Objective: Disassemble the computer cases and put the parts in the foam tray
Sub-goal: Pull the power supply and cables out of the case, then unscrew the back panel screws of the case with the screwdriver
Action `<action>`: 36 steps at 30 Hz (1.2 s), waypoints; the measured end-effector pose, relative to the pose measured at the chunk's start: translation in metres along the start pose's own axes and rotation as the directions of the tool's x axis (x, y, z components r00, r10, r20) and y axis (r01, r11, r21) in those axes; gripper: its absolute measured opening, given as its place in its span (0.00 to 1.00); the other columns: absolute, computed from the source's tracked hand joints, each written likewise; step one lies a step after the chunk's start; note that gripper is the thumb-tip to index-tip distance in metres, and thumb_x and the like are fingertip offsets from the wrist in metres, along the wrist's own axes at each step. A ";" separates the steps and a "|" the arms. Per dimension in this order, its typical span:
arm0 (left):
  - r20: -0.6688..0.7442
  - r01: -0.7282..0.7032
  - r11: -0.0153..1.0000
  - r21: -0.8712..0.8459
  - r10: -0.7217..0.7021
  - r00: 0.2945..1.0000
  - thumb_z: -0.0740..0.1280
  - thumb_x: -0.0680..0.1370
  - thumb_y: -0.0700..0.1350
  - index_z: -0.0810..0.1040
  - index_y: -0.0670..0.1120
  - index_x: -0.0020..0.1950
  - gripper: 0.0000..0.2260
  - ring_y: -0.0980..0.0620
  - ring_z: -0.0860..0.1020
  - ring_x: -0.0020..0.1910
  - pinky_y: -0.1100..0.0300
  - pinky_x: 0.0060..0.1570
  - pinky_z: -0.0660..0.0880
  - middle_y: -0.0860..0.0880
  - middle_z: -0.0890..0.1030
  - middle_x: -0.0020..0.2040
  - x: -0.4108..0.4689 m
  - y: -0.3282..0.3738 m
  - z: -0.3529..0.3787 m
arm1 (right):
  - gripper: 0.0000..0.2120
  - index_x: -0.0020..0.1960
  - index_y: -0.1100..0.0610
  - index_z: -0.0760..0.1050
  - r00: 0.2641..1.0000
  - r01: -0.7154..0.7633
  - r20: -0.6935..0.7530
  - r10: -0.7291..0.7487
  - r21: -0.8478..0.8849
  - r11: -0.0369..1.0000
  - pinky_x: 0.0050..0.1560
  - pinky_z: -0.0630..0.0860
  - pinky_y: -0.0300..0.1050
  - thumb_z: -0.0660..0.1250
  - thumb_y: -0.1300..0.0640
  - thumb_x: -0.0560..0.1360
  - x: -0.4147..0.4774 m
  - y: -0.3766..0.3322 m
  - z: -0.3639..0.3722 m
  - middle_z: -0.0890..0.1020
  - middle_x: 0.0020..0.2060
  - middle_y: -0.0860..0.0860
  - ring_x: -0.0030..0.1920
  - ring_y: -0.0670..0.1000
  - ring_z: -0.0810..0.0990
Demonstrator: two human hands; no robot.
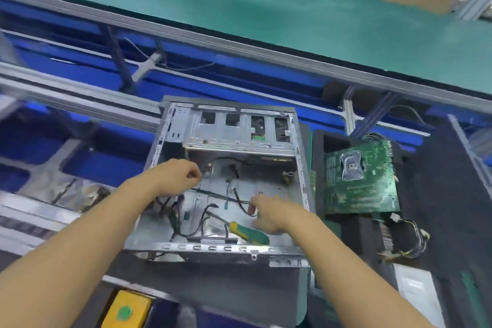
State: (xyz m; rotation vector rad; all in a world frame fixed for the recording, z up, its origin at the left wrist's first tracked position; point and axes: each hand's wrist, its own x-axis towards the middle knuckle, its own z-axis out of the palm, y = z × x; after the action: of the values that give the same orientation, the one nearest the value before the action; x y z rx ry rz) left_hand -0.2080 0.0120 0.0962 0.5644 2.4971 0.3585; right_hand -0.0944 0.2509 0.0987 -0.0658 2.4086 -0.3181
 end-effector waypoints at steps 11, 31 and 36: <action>0.247 -0.369 0.926 -0.077 0.376 0.893 0.63 0.80 0.56 0.79 0.57 0.57 0.09 0.60 0.77 0.48 0.60 0.50 0.74 0.61 0.80 0.51 -0.027 0.008 0.017 | 0.17 0.55 0.58 0.76 0.973 -0.063 0.198 0.121 -0.276 0.959 0.43 0.72 0.46 0.68 0.45 0.77 0.054 -0.023 0.016 0.81 0.51 0.55 0.46 0.56 0.77; -0.080 -0.436 0.878 0.199 0.458 0.885 0.64 0.78 0.62 0.70 0.62 0.68 0.19 0.51 0.78 0.58 0.58 0.46 0.70 0.55 0.80 0.60 -0.089 0.048 0.080 | 0.05 0.58 0.59 0.65 0.900 0.426 -0.386 0.204 0.878 -0.219 0.24 0.75 0.44 0.56 0.57 0.85 -0.113 -0.059 0.071 0.83 0.40 0.57 0.30 0.56 0.80; -0.238 -0.371 0.901 0.224 0.420 0.876 0.61 0.77 0.67 0.64 0.69 0.70 0.21 0.51 0.80 0.58 0.55 0.49 0.74 0.58 0.81 0.60 -0.099 0.048 0.093 | 0.05 0.59 0.56 0.66 0.908 0.351 -0.317 0.274 0.932 -0.085 0.24 0.64 0.39 0.56 0.56 0.84 -0.142 -0.069 0.142 0.77 0.33 0.52 0.25 0.52 0.70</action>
State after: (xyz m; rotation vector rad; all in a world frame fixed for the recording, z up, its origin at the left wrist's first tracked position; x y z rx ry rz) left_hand -0.0647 0.0206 0.0827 1.1838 2.6886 0.4015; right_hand 0.1028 0.1732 0.1036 0.7288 1.7743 -2.3832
